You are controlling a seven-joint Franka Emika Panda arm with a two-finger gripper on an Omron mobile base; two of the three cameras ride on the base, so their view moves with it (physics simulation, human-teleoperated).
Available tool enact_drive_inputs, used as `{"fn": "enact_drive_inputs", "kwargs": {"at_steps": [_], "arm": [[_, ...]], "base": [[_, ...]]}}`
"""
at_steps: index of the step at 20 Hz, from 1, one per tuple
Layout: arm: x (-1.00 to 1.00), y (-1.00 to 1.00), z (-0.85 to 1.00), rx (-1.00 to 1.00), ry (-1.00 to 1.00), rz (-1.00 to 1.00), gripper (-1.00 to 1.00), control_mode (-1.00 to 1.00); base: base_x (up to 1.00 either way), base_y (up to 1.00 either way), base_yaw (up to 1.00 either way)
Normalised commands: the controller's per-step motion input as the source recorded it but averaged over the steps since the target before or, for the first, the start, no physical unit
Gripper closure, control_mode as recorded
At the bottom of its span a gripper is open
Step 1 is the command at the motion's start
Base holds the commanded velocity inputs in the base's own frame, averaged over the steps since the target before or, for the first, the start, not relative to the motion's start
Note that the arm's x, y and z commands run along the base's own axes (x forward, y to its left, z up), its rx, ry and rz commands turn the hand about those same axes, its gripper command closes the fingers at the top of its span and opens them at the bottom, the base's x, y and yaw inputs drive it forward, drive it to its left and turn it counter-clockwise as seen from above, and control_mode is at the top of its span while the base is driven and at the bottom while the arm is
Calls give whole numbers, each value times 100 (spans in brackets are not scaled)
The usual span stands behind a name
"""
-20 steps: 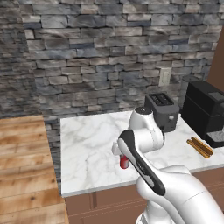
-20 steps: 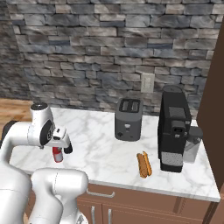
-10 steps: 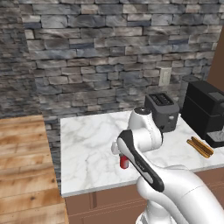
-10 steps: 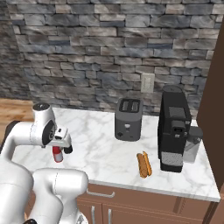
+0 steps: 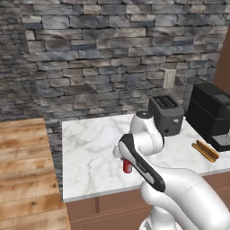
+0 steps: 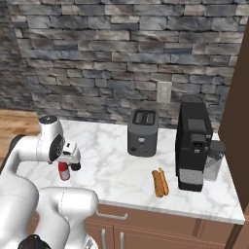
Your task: There are various items on the counter. Only move the condiments/shakers into the cabinet.
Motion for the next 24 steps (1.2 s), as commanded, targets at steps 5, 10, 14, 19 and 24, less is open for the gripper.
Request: {"fn": "enact_drive_inputs", "kwargs": {"at_steps": [5, 10, 14, 19, 24], "arm": [[15, 10, -12, 0, -2, 0, -100, -100], [9, 10, -12, 1, -3, 0, -100, -100], [12, 1, -8, 0, -3, 0, -100, -100], [10, 0, -7, 0, -4, 0, -100, -100], [9, 0, -9, 0, -5, 0, -100, -100]], "base": [[0, 0, 0], [0, 0, 0], [0, 0, 0], [0, 0, 0], [0, 0, 0]]}}
